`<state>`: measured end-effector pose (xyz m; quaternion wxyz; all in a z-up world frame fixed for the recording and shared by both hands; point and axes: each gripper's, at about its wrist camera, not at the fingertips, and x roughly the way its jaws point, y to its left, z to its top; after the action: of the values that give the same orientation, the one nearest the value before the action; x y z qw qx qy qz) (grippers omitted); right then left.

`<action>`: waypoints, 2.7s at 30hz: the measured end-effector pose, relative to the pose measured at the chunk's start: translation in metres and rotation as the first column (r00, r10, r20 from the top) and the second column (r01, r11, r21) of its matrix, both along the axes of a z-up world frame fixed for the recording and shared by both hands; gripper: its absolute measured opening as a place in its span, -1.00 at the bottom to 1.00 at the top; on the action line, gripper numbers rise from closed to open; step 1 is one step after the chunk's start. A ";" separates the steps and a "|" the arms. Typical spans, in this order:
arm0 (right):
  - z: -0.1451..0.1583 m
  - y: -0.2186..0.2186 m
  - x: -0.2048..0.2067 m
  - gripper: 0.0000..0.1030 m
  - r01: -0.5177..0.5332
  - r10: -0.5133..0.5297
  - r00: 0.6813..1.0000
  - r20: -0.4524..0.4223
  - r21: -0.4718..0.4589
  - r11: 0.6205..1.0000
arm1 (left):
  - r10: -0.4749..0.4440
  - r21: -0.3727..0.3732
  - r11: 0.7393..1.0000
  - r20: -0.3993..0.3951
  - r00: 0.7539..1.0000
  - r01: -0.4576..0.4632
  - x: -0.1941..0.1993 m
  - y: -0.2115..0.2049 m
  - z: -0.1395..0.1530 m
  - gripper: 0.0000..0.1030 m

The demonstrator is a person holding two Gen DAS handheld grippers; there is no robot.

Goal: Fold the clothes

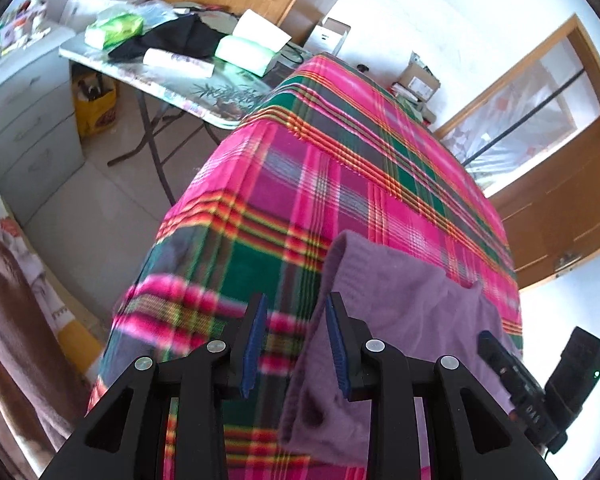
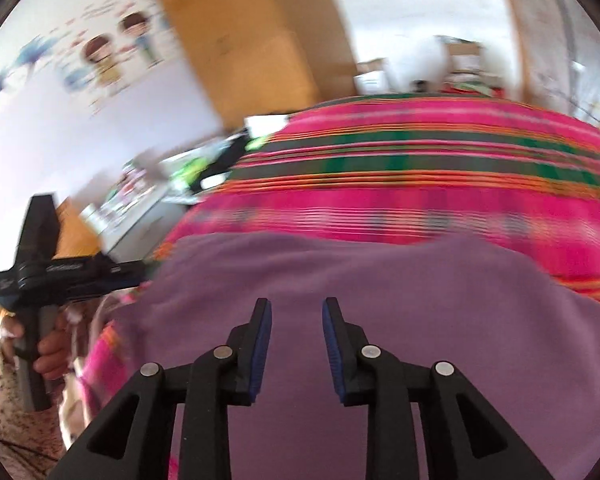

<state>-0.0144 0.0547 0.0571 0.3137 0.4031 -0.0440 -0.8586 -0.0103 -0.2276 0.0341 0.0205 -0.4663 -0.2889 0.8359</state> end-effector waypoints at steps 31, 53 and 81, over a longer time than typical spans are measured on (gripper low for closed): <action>0.044 -0.060 0.003 -0.79 -0.027 0.018 0.996 -0.091 -0.102 0.994 | -0.069 0.067 0.995 -0.021 0.997 0.070 -0.004 -0.007 -0.014 -0.39; 0.052 -0.028 -0.018 -0.79 0.034 -0.043 0.999 -0.034 -0.225 0.974 | -0.270 -0.209 0.946 -0.086 0.959 0.248 -0.056 0.042 -0.010 -0.29; 0.040 -0.041 -0.010 -0.79 -0.017 0.025 0.999 0.028 -0.248 0.969 | -0.262 -0.140 0.961 -0.181 0.948 0.239 -0.059 0.026 -0.004 -0.83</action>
<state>-0.0245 0.0137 0.0976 0.3699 0.3743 -0.1515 -0.8367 -0.0690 -0.2012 0.0298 0.1280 -0.4144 -0.1745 0.8840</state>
